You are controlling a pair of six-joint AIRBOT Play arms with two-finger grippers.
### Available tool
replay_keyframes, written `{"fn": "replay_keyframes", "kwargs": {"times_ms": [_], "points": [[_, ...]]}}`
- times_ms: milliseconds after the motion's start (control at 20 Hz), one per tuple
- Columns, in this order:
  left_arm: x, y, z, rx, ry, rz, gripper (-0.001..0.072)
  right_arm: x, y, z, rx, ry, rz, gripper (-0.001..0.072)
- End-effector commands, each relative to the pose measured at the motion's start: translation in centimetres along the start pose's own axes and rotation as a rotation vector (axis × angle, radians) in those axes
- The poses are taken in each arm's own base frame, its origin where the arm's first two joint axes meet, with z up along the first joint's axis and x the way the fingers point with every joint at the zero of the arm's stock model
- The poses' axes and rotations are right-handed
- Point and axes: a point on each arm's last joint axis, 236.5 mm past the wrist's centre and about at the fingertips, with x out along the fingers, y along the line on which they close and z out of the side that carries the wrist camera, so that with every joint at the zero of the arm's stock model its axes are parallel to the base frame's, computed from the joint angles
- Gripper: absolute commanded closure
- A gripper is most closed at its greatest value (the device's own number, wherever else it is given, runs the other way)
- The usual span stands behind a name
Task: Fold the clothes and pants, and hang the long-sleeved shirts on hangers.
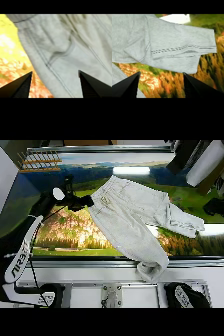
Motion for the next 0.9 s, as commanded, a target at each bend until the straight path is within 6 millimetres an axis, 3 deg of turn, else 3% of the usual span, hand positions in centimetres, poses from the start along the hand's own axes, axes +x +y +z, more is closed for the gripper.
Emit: {"fn": "replay_keyframes", "kwargs": {"times_ms": [0, 300, 500, 700, 750, 800, 850], "points": [[3.3, 6.1, 2.0, -0.065, -0.015, 0.066, 0.0093, 0.3, 1.0, -0.5, 0.016, 0.009, 0.042, 0.0132], [7.1, 5.1, 5.7, -0.028, -0.022, 0.043, 0.0093, 2.1, 2.0, -3.0, 0.055, 0.08, 0.1, 0.0132], [9.3, 1.2, 5.6, 0.052, 0.03, -0.122, 0.0093, 2.5, 2.0, -3.5, 0.058, 0.097, 0.099, 0.0133], [11.0, 1.6, 5.2, -0.044, 0.064, -0.133, 0.0094, 2.5, 2.1, -3.5, 0.06, 0.096, 0.104, 0.0132], [10.9, 2.0, 5.3, -0.079, 0.065, -0.128, 0.0139, 2.5, 2.1, -3.5, 0.061, 0.096, 0.107, 0.0132], [10.7, 2.3, 5.2, -0.098, 0.075, -0.126, 0.044, 2.5, 2.1, -3.5, 0.061, 0.096, 0.107, 0.0132], [10.1, 2.6, 5.1, -0.097, 0.091, -0.125, 0.0681, 2.5, 2.1, -3.5, 0.061, 0.096, 0.107, 0.0133]]}}
